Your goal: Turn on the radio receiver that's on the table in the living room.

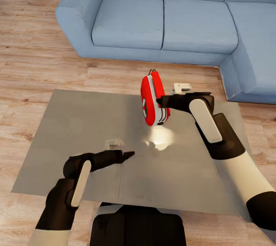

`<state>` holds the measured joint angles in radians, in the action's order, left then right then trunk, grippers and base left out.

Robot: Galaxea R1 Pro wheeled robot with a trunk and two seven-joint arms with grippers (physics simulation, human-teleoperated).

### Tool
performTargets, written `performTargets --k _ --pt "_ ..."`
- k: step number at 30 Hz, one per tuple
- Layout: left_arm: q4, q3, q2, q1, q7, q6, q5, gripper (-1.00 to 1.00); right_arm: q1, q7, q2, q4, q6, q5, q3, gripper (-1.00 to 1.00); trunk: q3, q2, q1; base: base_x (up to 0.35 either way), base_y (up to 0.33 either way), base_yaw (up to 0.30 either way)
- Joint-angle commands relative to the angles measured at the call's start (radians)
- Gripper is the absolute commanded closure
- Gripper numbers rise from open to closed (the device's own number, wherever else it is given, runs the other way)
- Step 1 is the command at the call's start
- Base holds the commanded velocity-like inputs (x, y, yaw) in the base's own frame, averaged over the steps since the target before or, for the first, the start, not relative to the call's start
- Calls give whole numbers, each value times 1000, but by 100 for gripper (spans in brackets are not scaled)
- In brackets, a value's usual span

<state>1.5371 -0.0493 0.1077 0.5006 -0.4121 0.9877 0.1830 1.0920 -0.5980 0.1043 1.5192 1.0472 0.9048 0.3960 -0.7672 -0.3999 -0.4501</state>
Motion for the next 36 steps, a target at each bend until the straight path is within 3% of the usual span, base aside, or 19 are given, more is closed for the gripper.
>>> performTargets --k 1,5,7,8,9,12,13,21,25,31,36 --pt "0 1 -8 11 -3 14 1 -100 0 24 22 1 0 -1 0 100 0 0 0 0 0 0" --pt "0 17 -52 35 -11 35 8 -100 2 111 114 0 0 -2 1 100 0 0 0 0 0 0" --pt "0 57 -67 55 -20 39 24 -100 3 148 150 0 0 -4 2 100 0 0 0 0 0 0" --pt "0 104 -81 80 -28 48 56 -100 4 170 167 1 0 -6 7 100 0 0 0 0 0 0" --pt "0 119 -90 92 -31 51 76 100 4 175 172 0 0 -7 14 100 0 0 0 0 0 0" --pt "1 142 -132 121 -34 56 180 100 5 182 174 0 0 -7 51 100 0 0 0 0 0 0" --pt "1 143 -138 125 -34 56 198 100 5 183 173 0 0 -7 55 100 0 0 0 0 0 0" --pt "0 147 -145 164 -33 55 264 100 5 185 167 0 0 -1 70 100 0 0 0 0 0 0" --pt "0 147 -146 181 -33 58 354 100 5 209 167 1 0 -1 118 100 0 0 0 0 0 0" --pt "-7 146 -138 197 -32 58 372 100 6 213 167 1 0 -6 127 100 0 0 0 0 0 0" --pt "-11 143 -137 197 -30 58 373 100 6 213 169 2 0 -12 165 100 0 0 0 0 0 0"
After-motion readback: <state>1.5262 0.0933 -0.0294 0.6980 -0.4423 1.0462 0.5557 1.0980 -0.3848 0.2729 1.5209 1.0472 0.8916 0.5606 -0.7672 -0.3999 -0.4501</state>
